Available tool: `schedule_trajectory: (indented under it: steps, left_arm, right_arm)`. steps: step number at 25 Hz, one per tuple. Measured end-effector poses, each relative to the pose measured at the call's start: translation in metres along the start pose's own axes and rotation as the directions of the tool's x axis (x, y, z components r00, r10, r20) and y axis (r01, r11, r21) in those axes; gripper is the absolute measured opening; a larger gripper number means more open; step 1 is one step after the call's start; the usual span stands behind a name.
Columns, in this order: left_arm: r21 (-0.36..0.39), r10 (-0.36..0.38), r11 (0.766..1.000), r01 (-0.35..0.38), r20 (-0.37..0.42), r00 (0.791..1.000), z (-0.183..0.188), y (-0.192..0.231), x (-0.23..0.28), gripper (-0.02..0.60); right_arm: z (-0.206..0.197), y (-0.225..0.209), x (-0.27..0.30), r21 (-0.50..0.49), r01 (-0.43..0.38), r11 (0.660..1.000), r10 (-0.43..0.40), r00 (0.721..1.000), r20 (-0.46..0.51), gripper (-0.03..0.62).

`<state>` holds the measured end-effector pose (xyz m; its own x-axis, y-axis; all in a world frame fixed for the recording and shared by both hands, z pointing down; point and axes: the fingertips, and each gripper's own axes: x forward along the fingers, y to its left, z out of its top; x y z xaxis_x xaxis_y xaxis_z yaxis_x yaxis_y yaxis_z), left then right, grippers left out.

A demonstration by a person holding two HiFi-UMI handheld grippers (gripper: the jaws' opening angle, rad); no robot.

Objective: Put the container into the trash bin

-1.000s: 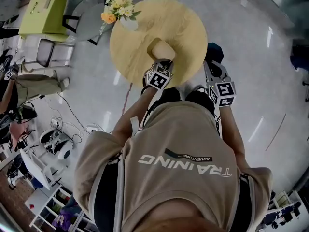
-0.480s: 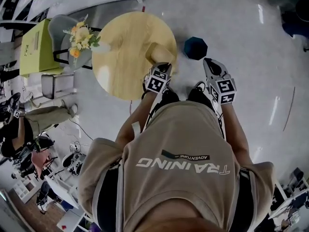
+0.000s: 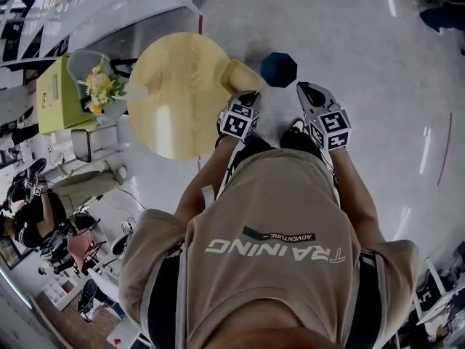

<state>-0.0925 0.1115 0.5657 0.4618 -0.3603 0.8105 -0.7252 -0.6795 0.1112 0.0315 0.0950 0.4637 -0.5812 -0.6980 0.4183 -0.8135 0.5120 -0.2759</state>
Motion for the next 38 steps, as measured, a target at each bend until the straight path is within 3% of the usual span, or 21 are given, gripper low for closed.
schedule_trajectory:
  steps: [10, 17, 25, 31, 38]
  left_arm:
    - [0.043, -0.066, 0.997, 0.067, -0.018, 0.998, 0.043, -0.031, 0.03, 0.025]
    - [0.0, -0.146, 0.989, 0.146, -0.016, 0.989, 0.053, -0.003, 0.045, 0.025]
    - [0.02, -0.225, 0.974, 0.225, -0.001, 0.974, 0.067, 0.027, 0.07, 0.025]
    - [0.014, -0.272, 0.962, 0.273, -0.059, 0.961, 0.061, 0.038, 0.096, 0.025]
    - [-0.037, -0.305, 0.952, 0.303, -0.151, 0.94, 0.042, 0.03, 0.136, 0.025]
  right_arm:
    - [-0.01, -0.038, -0.002, 0.012, 0.006, 1.0, -0.005, 0.999, -0.052, 0.003]
    - [-0.002, -0.033, 0.025, -0.051, 0.019, 0.999, -0.025, 0.992, -0.124, 0.003]
    - [0.03, -0.044, 0.07, -0.051, 0.058, 0.997, -0.064, 0.989, -0.131, 0.003]
    - [0.028, -0.051, 0.095, 0.011, 0.077, 0.997, -0.075, 0.986, -0.151, 0.003]
    - [-0.003, -0.076, 0.098, 0.042, 0.035, 0.998, -0.025, 0.972, -0.232, 0.003]
